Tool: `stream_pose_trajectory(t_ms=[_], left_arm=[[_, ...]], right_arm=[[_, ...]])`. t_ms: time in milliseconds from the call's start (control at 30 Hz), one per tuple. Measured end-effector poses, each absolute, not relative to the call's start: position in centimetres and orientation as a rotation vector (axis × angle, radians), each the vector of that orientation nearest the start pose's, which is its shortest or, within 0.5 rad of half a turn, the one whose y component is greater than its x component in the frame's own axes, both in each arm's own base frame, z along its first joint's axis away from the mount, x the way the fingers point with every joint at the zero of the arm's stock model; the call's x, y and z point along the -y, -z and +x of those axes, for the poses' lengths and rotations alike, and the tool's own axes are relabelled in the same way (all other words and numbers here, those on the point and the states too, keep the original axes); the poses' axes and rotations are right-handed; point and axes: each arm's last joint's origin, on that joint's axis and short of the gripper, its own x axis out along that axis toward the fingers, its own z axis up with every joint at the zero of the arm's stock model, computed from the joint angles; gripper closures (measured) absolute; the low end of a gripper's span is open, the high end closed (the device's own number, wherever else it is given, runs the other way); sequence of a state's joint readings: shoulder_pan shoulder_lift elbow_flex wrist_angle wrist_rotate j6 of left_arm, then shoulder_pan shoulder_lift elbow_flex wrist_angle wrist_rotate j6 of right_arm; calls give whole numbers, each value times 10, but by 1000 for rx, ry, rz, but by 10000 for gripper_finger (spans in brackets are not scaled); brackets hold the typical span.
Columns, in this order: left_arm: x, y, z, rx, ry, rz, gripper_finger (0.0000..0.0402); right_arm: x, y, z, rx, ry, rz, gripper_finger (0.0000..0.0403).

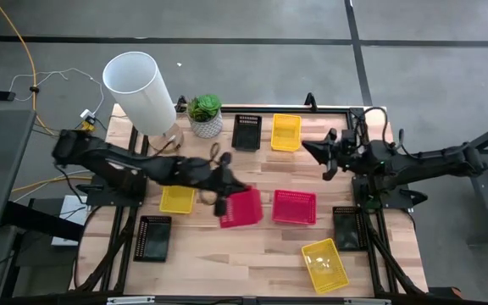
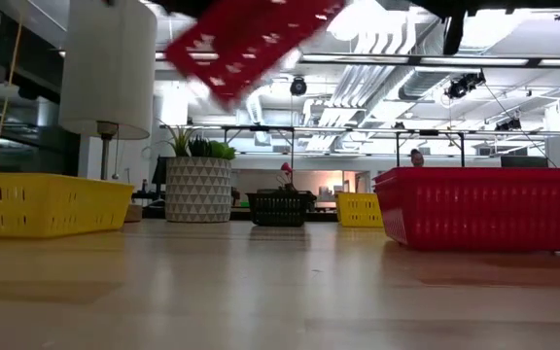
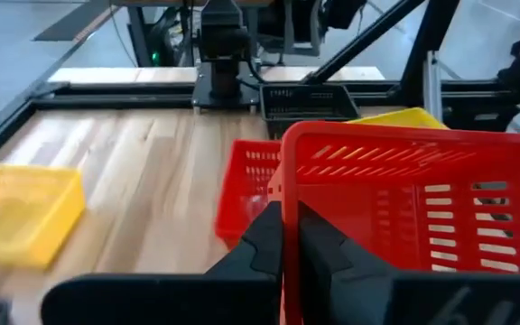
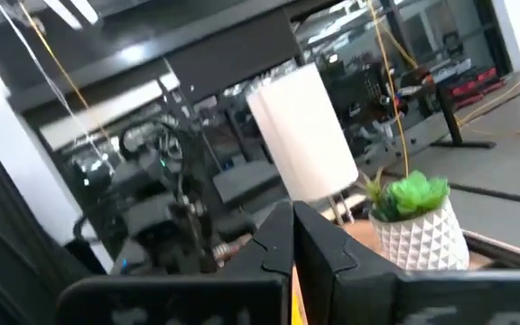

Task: Stack baskets by color
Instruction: Stack the left red bin on top of the right red bin on the table

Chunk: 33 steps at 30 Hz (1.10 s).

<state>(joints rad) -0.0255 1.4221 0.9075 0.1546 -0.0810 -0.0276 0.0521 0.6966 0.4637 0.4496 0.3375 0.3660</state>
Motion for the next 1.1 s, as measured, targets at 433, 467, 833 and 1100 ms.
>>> stream_pose_trajectory(t_ms=[433,467,833,1100], left_arm=[[-17,-265,461,-279,44,144,401],[-18,-264,469,-273,46,151,401],[-44,-228,490,-423,40,174,401],[-57,-218,483,-536,81,136,401]], right_arm=[[4,-310,140,376,293,403,402],[4,-310,139,379,300,403,402],[5,-309,139,368,324,379,402],[5,-308,140,353,326,372,402]])
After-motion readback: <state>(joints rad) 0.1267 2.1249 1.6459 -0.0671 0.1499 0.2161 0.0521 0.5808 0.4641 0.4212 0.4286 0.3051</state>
